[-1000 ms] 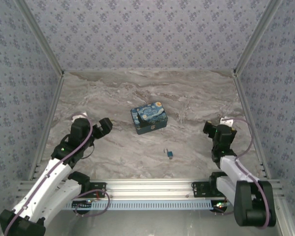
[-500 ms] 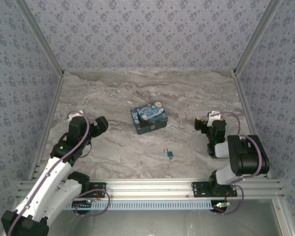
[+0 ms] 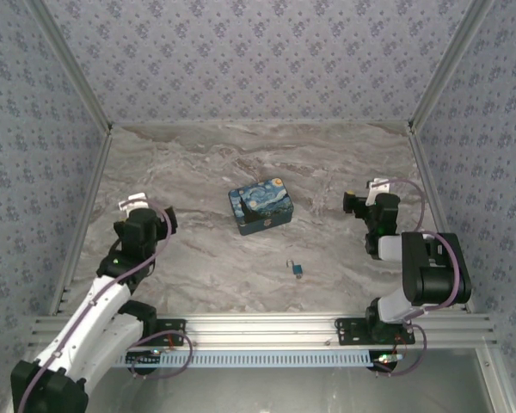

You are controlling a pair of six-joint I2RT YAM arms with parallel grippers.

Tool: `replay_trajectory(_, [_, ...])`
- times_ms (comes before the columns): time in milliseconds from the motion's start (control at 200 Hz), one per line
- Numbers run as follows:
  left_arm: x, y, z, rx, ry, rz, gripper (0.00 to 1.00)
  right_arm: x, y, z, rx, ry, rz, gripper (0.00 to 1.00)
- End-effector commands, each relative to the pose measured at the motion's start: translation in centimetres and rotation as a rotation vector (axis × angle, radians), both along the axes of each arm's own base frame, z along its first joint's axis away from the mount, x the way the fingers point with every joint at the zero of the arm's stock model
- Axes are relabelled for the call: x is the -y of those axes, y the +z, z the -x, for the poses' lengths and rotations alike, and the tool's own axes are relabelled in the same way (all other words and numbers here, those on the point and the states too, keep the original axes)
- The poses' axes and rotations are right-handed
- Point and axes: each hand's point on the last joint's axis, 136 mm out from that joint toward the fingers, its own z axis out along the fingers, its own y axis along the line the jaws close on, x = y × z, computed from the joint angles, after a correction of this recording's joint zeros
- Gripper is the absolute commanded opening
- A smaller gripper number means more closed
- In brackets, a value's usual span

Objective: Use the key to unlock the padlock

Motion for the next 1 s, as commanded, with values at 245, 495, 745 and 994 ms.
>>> replay_trajectory(245, [-2.5,-3.0,-3.0,0.04,-0.026,-0.07,1.0,-0.2,-0.7,0.2,-0.027,0.007,-0.002,1.0])
replay_trajectory(495, [-1.8,-4.3,-4.8,0.119,-0.145,-0.038,0.99,-0.2,-0.7,0.2,-0.027,0.006,0.0,1.0])
replay_trajectory(745, [0.4,-3.9,-7.9,0.192,-0.296,-0.087,0.99,-0.2,-0.7,0.2,-0.027,0.007,0.0,1.0])
replay_trajectory(994, [1.1,-6.5,-9.7,0.229,-0.341,-0.098,0.99,-0.2,-0.7,0.2,-0.028,0.005,0.003,1.0])
